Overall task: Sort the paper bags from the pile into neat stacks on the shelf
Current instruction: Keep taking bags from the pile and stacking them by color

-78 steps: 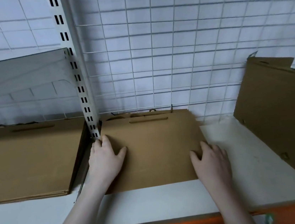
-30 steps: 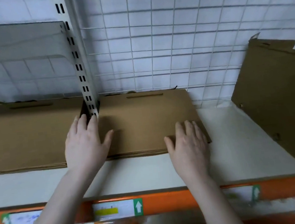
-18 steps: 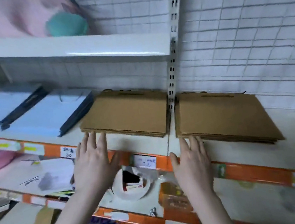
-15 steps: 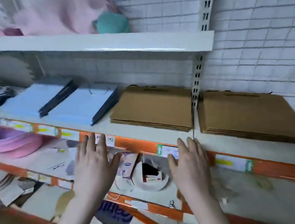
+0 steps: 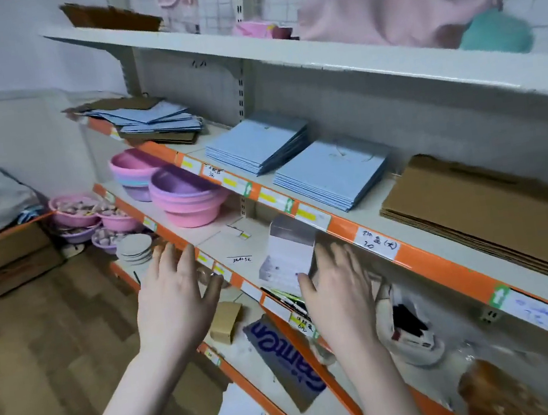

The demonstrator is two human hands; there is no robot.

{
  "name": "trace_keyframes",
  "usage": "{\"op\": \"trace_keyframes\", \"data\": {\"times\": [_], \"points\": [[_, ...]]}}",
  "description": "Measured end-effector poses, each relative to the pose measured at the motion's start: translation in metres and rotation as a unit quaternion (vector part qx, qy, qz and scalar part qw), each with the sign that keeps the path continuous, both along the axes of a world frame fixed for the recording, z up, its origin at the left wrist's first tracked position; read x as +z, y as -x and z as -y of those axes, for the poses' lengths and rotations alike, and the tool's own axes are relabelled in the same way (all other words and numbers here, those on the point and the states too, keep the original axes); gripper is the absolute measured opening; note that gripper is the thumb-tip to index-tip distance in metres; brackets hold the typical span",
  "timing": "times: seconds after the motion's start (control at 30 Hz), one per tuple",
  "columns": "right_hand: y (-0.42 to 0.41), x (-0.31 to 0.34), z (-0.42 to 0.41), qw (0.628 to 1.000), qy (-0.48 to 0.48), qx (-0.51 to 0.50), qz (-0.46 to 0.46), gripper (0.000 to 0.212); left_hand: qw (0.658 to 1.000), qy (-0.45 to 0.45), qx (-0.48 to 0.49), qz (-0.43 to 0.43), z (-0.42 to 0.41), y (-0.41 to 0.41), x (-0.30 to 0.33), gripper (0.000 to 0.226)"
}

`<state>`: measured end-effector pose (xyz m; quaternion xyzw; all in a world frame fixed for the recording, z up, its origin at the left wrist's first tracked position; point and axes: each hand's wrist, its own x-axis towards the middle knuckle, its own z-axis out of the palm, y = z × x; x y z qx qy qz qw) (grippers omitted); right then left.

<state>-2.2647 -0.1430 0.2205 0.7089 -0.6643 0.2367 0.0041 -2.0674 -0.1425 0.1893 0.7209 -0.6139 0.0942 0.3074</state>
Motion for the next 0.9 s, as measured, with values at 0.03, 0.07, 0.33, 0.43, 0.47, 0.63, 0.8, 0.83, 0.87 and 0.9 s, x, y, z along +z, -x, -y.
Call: {"op": "trace_keyframes", "data": {"times": [0.03, 0.07, 0.33, 0.43, 0.47, 0.63, 0.8, 0.83, 0.87, 0.9], "points": [[-0.012, -0.001, 0.008, 1.0, 0.003, 0.01, 0.004, 0.053, 1.0, 0.002, 0.008, 0.002, 0.005, -0.011, -0.001, 0.059], [-0.024, -0.003, 0.017, 1.0, 0.002, 0.017, 0.008, 0.053, 1.0, 0.0, 0.016, 0.005, 0.011, -0.023, -0.002, 0.059], [-0.118, -0.018, 0.142, 0.999, 0.022, 0.036, 0.012, 0.053, 0.997, 0.0, 0.055, 0.058, 0.112, -0.125, -0.002, 0.058], [-0.156, -0.017, 0.207, 0.998, 0.045, 0.025, 0.036, 0.048, 0.997, -0.008, 0.058, 0.055, 0.17, -0.167, 0.007, 0.06], [-0.168, -0.017, 0.229, 0.997, 0.056, 0.021, 0.044, 0.046, 0.996, -0.01, 0.063, 0.057, 0.188, -0.179, 0.01, 0.06], [-0.229, -0.006, 0.314, 0.996, 0.066, 0.03, 0.058, 0.044, 0.995, -0.012, 0.087, 0.052, 0.253, -0.239, 0.025, 0.062], [-0.292, -0.001, 0.373, 0.995, 0.072, 0.047, 0.052, 0.045, 0.994, -0.006, 0.104, 0.046, 0.315, -0.306, 0.025, 0.055], [-0.304, -0.002, 0.384, 0.995, 0.072, 0.048, 0.053, 0.045, 0.994, -0.004, 0.102, 0.038, 0.329, -0.318, 0.025, 0.055], [-0.316, -0.003, 0.395, 0.995, 0.069, 0.048, 0.053, 0.046, 0.995, -0.003, 0.099, 0.028, 0.342, -0.331, 0.025, 0.055], [-0.329, -0.003, 0.406, 0.996, 0.062, 0.045, 0.048, 0.047, 0.995, -0.006, 0.094, 0.021, 0.356, -0.345, 0.024, 0.057]]}}
